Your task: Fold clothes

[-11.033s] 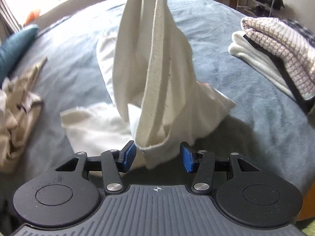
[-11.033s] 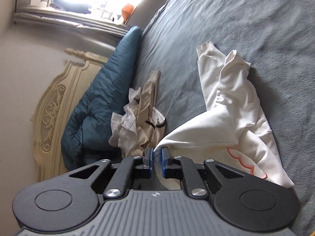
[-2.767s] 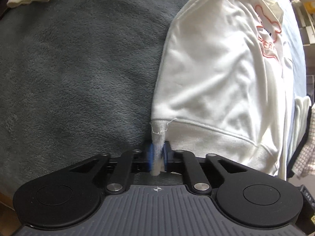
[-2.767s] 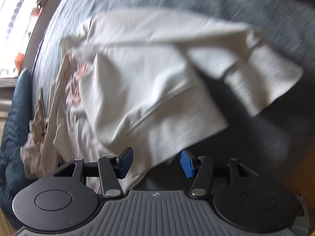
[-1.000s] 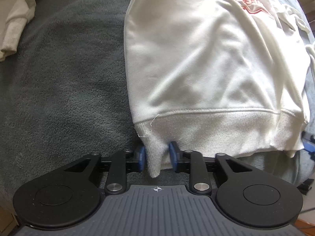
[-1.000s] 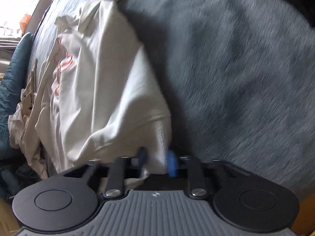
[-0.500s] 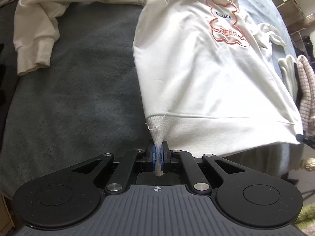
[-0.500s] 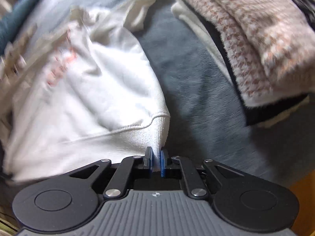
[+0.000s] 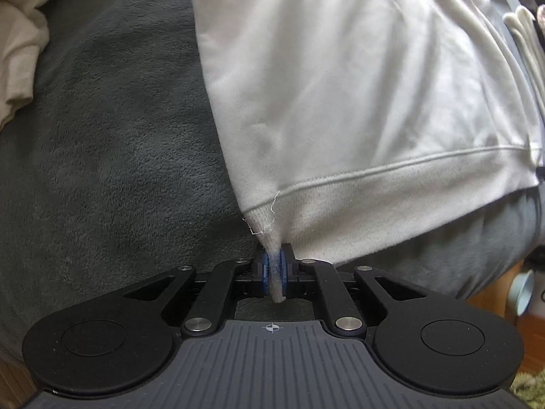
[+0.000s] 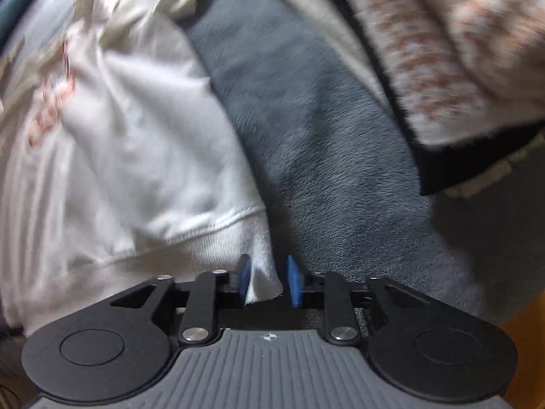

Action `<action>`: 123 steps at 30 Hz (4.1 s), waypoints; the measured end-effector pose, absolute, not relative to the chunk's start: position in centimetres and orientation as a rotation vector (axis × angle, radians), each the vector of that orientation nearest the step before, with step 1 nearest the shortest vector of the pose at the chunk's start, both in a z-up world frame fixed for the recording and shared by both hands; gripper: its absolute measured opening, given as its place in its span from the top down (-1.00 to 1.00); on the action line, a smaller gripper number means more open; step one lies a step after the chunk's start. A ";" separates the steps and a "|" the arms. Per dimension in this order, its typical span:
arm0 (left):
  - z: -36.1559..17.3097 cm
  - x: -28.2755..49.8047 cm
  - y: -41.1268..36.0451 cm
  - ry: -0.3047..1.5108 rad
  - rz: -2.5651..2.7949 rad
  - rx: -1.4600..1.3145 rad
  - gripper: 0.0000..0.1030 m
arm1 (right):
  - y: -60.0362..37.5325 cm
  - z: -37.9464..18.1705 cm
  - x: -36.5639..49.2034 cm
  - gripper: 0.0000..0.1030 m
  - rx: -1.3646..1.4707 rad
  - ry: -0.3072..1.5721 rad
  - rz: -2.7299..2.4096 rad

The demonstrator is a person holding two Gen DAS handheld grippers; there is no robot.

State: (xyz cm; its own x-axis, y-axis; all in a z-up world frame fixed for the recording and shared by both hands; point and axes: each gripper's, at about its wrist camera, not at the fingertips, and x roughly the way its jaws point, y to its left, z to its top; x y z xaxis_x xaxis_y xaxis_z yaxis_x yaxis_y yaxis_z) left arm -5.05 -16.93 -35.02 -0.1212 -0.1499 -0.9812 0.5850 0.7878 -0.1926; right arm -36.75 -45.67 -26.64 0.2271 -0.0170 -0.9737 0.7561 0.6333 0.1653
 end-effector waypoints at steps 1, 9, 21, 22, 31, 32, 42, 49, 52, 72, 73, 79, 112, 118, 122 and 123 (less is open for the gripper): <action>-34.8 -4.9 -17.3 1.568 -0.656 0.382 0.65 | -46.0 -26.3 -37.5 0.13 0.772 1.197 -0.624; -30.9 -3.0 -21.4 1.424 -0.692 0.467 0.52 | -47.7 -29.7 -39.6 -0.08 1.034 1.017 -0.613; -28.8 -2.9 -28.4 1.481 -1.106 0.026 0.21 | -31.0 -24.1 -28.9 0.84 -0.072 1.095 -0.303; -29.0 -3.4 -29.3 1.508 -1.140 0.001 0.16 | -29.4 -24.5 -28.3 0.84 -0.152 1.088 -0.260; -33.0 -8.4 -36.7 1.610 -1.177 0.190 0.09 | -28.3 -24.4 -30.0 0.25 -0.093 1.016 -0.187; -33.5 -8.8 -37.1 1.614 -1.169 0.211 0.11 | -28.8 -24.1 -30.7 0.17 -0.036 1.004 -0.183; -34.2 -10.3 -38.0 1.611 -1.145 0.206 0.23 | -34.3 -26.6 -34.3 0.09 0.298 1.060 -0.309; -32.8 -12.1 -38.5 1.597 -1.227 0.135 0.23 | -35.3 -28.8 -31.5 0.07 0.239 1.048 -0.215; -32.3 -13.8 -39.2 1.606 -1.292 0.075 0.22 | -37.6 -28.3 -34.2 0.09 0.440 1.013 -0.375; -27.6 -12.6 -14.2 1.540 -0.849 0.134 0.04 | -48.9 -31.4 -37.8 -0.37 1.026 0.946 -0.607; -27.6 -11.6 -12.0 1.538 -0.767 0.143 0.04 | -48.9 -31.8 -37.8 -0.38 1.037 0.952 -0.609; -29.3 -9.8 -5.5 1.558 -0.562 0.090 -0.04 | -49.3 -32.3 -37.5 -0.46 1.135 0.959 -0.596; -26.4 -13.2 -2.0 1.580 -0.421 -0.172 0.95 | -45.6 -26.2 -32.7 0.83 0.725 1.393 -0.416; -30.4 -13.4 -3.8 1.653 -0.378 0.032 0.85 | -46.6 -31.0 -32.0 0.11 0.621 1.552 -0.437; -29.0 -12.5 -3.0 1.651 -0.328 0.057 0.49 | -47.0 -27.8 -31.6 -0.02 0.452 1.540 -0.427; -28.3 -12.2 -2.8 1.638 -0.312 0.060 0.45 | -47.3 -26.5 -31.3 -0.02 0.418 1.516 -0.429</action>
State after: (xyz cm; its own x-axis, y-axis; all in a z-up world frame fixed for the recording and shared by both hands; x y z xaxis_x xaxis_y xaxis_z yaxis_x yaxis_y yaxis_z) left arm -12.16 -2.77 -28.25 -0.0958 -0.1478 -0.9844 0.2248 0.9602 -0.1660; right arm -31.32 -47.31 -26.55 0.0101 -0.0097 -0.9999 0.5156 0.8568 -0.0031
